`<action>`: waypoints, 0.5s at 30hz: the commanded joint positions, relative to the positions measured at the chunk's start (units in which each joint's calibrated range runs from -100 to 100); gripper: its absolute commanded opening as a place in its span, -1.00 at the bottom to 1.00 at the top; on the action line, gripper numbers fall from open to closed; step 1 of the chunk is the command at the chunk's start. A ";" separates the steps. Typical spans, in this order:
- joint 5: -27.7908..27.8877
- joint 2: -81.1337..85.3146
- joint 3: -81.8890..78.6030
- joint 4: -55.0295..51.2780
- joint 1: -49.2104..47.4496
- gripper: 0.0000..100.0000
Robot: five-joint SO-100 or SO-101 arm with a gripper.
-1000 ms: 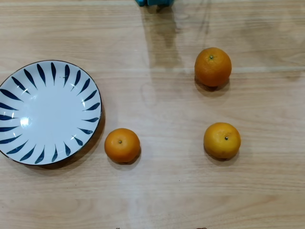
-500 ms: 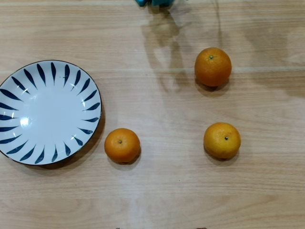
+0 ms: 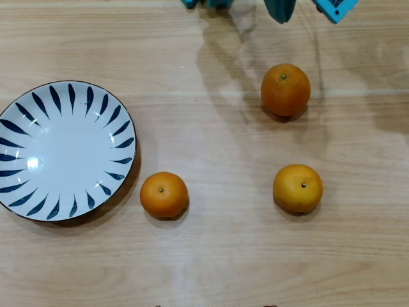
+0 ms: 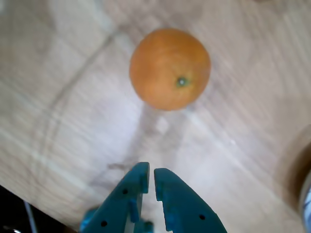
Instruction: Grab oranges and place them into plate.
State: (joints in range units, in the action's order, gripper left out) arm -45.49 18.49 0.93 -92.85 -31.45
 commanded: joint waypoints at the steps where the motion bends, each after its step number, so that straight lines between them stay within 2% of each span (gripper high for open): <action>1: -9.30 -1.93 2.28 1.88 -1.21 -0.95; 6: -16.88 -4.46 2.38 1.96 -3.23 -0.95; 15: -18.18 -8.43 3.01 1.96 -4.20 -0.95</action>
State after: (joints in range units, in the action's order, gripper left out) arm -63.38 10.20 0.93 -91.82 -35.25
